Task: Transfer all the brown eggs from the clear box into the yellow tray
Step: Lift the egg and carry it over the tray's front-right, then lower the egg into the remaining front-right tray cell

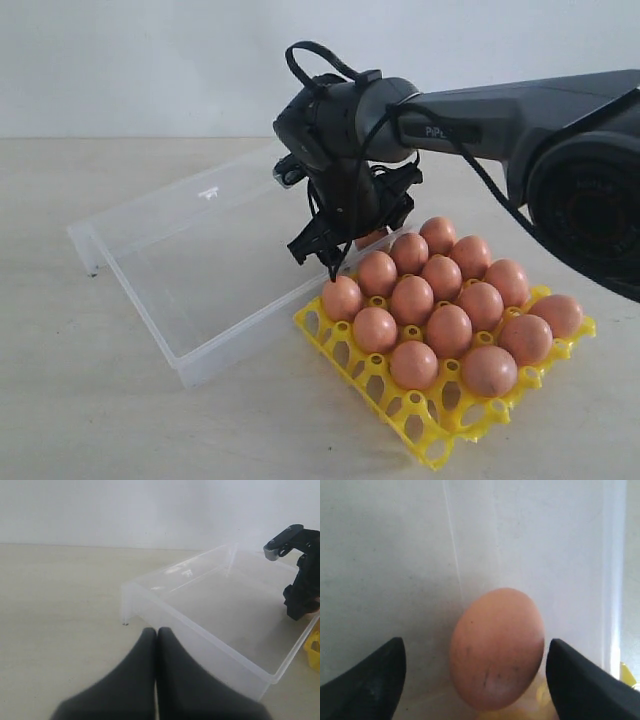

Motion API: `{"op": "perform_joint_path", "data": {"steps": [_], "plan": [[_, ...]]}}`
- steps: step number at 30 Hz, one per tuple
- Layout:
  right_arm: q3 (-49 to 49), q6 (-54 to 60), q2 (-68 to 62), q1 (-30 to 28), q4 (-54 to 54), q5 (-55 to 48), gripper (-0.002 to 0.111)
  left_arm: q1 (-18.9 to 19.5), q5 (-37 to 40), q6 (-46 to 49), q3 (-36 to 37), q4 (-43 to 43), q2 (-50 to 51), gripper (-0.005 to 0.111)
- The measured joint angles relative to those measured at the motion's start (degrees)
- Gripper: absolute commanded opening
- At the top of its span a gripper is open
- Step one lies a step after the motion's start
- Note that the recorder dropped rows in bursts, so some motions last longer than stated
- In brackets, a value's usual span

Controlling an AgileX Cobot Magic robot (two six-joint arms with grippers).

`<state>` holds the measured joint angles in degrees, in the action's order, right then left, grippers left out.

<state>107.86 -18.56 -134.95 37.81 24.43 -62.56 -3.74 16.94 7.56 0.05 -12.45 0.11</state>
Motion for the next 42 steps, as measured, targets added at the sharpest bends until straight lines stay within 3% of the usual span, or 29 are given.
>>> {"op": "perform_joint_path", "data": {"steps": [1,2,3,10,16,23,27,30,32,33,35,37,38,39,40,42], "plan": [[0.00,-0.51,-0.14,0.00,0.48,0.98,0.039,0.00,0.00,0.00,0.00,0.00,0.00,-0.004],[0.00,-1.04,-0.37,0.00,0.61,1.31,0.003,0.00,0.00,0.00,0.00,0.00,0.00,-0.004],[0.00,-1.89,-0.65,0.00,0.82,1.47,0.001,0.00,0.00,0.00,0.00,0.00,0.00,-0.004],[0.00,-3.60,-0.65,0.00,0.09,3.53,0.001,0.00,0.00,0.00,0.00,0.00,0.00,-0.004],[0.00,-4.91,5.48,0.00,-9.07,16.71,0.001,0.00,0.00,0.00,0.00,0.00,0.00,-0.004],[-1.20,-5.49,11.48,2.49,-10.41,22.90,0.001,0.00,0.00,0.00,0.00,0.00,0.00,-0.004],[-12.28,-5.49,16.44,6.66,-8.94,38.11,0.001,0.00,0.00,0.00,0.00,0.00,0.00,-0.004],[-32.89,-6.91,27.35,9.18,-8.70,60.08,0.001,0.00,0.00,0.00,0.00,0.00,0.00,-0.004],[-48.62,-7.47,36.38,6.42,-10.70,70.96,0.000,0.00,0.00,0.00,0.00,0.00,0.00,-0.004],[-58.02,-7.74,42.52,2.24,-12.08,75.35,0.000,0.00,0.00,0.00,0.00,0.00,0.00,-0.004],[-67.12,-10.06,52.44,-6.28,-10.25,79.53,0.000,0.00,0.00,0.00,0.00,0.00,0.00,-0.004],[-70.72,-22.11,61.26,-15.98,4.58,81.74,0.000,0.00,0.00,0.00,0.00,0.00,0.00,-0.004],[-71.16,-38.49,64.47,-21.92,21.46,88.10,0.000,0.00,0.00,0.00,0.00,0.00,0.00,-0.004],[-71.16,-46.67,65.43,-26.24,32.95,94.66,0.000,0.00,0.00,0.00,0.00,0.00,0.00,-0.004],[-70.17,-57.64,65.28,-31.79,47.49,109.42,0.000,0.00,0.00,0.00,0.00,0.00,0.00,-0.004],[-69.54,-65.12,62.75,-39.46,62.90,126.59,0.000,0.00,0.00,0.00,0.00,0.00,0.00,-0.004]]}}
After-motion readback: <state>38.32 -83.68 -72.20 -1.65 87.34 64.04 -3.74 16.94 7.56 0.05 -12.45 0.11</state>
